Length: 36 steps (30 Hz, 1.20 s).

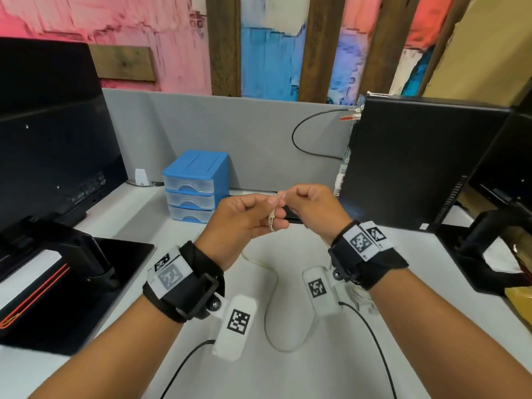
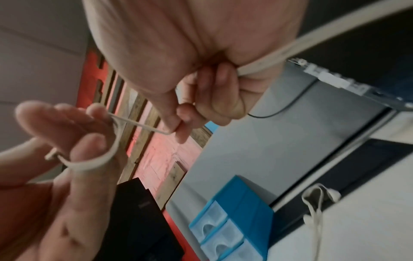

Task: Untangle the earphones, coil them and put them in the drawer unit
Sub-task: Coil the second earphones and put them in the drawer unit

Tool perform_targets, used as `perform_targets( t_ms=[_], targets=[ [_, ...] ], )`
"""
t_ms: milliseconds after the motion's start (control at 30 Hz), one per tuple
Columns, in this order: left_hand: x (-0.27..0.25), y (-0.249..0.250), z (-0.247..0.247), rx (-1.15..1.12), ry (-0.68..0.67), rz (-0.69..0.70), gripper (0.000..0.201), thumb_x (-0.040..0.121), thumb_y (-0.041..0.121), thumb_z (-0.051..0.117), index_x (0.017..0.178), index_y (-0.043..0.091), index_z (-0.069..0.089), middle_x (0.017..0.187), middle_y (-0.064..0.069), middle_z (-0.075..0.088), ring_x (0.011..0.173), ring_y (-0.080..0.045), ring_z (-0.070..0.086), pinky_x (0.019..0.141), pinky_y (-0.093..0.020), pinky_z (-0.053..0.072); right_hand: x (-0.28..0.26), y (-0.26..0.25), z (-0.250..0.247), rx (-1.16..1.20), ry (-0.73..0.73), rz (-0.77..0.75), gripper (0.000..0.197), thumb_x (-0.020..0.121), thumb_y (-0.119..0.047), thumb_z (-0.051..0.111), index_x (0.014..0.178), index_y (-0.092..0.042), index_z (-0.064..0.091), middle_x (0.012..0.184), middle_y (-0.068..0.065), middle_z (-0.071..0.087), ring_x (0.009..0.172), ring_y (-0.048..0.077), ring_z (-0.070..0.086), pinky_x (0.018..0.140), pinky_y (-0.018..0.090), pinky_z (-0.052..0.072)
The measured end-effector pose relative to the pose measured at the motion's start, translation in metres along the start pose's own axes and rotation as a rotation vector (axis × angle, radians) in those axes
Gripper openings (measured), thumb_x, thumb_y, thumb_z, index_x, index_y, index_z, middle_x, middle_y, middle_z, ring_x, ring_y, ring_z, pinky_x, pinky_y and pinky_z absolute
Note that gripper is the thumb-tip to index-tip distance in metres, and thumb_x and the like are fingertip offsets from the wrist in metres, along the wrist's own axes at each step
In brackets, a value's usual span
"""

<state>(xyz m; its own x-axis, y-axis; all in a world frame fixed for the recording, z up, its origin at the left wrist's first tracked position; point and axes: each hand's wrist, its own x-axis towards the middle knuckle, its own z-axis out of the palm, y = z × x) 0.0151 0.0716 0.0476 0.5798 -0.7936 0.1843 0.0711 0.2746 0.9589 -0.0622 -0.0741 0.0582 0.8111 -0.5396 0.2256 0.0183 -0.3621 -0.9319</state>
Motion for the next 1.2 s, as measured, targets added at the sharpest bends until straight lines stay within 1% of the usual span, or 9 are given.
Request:
perform_targets(
  t_ms=[133, 233, 333, 433, 533, 733, 833, 1067, 1200],
  targets=[
    [0.005, 0.010, -0.010, -0.198, 0.042, -0.043, 0.019, 0.096, 0.016, 0.053, 0.094, 0.005, 0.068, 0.082, -0.006, 0.076, 0.077, -0.015, 0.074, 0.072, -0.024, 0.059, -0.012, 0.018, 0.011, 0.161, -0.029, 0.052, 0.019, 0.093, -0.008, 0.062, 0.076, -0.013, 0.070, 0.044, -0.013, 0.044, 0.038, 0.000, 0.033, 0.038, 0.011, 0.026],
    [0.009, 0.012, -0.018, -0.256, 0.089, -0.021, 0.016, 0.097, 0.013, 0.051, 0.096, 0.004, 0.065, 0.093, -0.010, 0.077, 0.088, -0.020, 0.075, 0.079, -0.026, 0.060, -0.028, 0.028, 0.022, 0.013, -0.116, -0.001, 0.016, 0.094, -0.010, 0.061, 0.088, -0.008, 0.075, 0.050, -0.012, 0.048, 0.042, 0.000, 0.038, 0.043, 0.010, 0.031],
    [0.011, 0.007, -0.024, -0.197, 0.144, 0.020, 0.015, 0.097, 0.011, 0.052, 0.098, 0.004, 0.065, 0.099, -0.012, 0.076, 0.094, -0.023, 0.074, 0.086, -0.028, 0.058, -0.047, 0.027, 0.028, -0.114, -0.228, -0.051, 0.021, 0.099, -0.010, 0.054, 0.092, -0.004, 0.073, 0.052, -0.021, 0.057, 0.048, -0.004, 0.048, 0.054, 0.006, 0.035],
    [0.013, 0.004, -0.026, -0.074, 0.210, 0.094, 0.014, 0.096, 0.009, 0.055, 0.102, 0.002, 0.066, 0.103, -0.015, 0.074, 0.098, -0.025, 0.072, 0.090, -0.029, 0.056, -0.062, 0.020, 0.029, -0.163, -0.302, -0.090, 0.025, 0.099, -0.013, 0.049, 0.088, -0.012, 0.072, 0.060, -0.011, 0.055, 0.055, 0.000, 0.047, 0.060, 0.014, 0.038],
    [0.014, -0.001, -0.026, 0.053, 0.251, 0.153, 0.014, 0.096, 0.007, 0.057, 0.103, 0.000, 0.067, 0.102, -0.017, 0.074, 0.096, -0.025, 0.073, 0.087, -0.028, 0.057, -0.071, 0.003, 0.030, -0.085, -0.333, -0.140, 0.022, 0.099, -0.017, 0.055, 0.087, -0.003, 0.068, 0.062, -0.003, 0.049, 0.053, 0.002, 0.040, 0.056, 0.014, 0.035],
    [0.012, -0.005, -0.022, 0.285, 0.201, 0.272, 0.014, 0.095, 0.010, 0.058, 0.098, 0.011, 0.072, 0.089, 0.000, 0.077, 0.086, -0.013, 0.073, 0.078, -0.022, 0.055, -0.065, -0.033, 0.017, 0.026, -0.234, -0.250, 0.021, 0.098, -0.011, 0.053, 0.085, -0.002, 0.066, 0.056, -0.001, 0.041, 0.053, 0.017, 0.034, 0.052, 0.024, 0.031],
    [0.012, -0.010, -0.019, 0.392, 0.151, 0.319, 0.018, 0.097, 0.007, 0.056, 0.100, 0.009, 0.074, 0.088, 0.000, 0.077, 0.085, -0.012, 0.073, 0.083, -0.025, 0.055, -0.047, -0.049, 0.006, 0.094, -0.086, -0.231, 0.024, 0.100, -0.009, 0.049, 0.082, -0.001, 0.063, 0.051, -0.007, 0.044, 0.045, 0.005, 0.036, 0.047, 0.012, 0.033],
    [0.009, -0.013, -0.014, 0.300, 0.058, 0.182, 0.020, 0.094, 0.024, 0.056, 0.095, 0.015, 0.074, 0.084, -0.006, 0.077, 0.084, -0.024, 0.074, 0.090, -0.036, 0.055, 0.019, -0.032, -0.007, -0.137, 0.177, -0.190, 0.031, 0.097, -0.027, 0.055, 0.071, -0.013, 0.062, 0.060, 0.004, 0.046, 0.048, 0.007, 0.036, 0.053, 0.024, 0.032],
    [0.008, -0.007, -0.017, 0.151, 0.120, 0.078, 0.019, 0.095, 0.019, 0.058, 0.092, 0.008, 0.073, 0.078, -0.007, 0.074, 0.074, -0.022, 0.073, 0.085, -0.034, 0.058, 0.032, 0.007, 0.001, -0.403, 0.076, 0.009, 0.038, 0.092, -0.038, 0.059, 0.080, -0.002, 0.064, 0.071, 0.014, 0.062, 0.061, 0.018, 0.053, 0.064, 0.031, 0.047]
  ],
)
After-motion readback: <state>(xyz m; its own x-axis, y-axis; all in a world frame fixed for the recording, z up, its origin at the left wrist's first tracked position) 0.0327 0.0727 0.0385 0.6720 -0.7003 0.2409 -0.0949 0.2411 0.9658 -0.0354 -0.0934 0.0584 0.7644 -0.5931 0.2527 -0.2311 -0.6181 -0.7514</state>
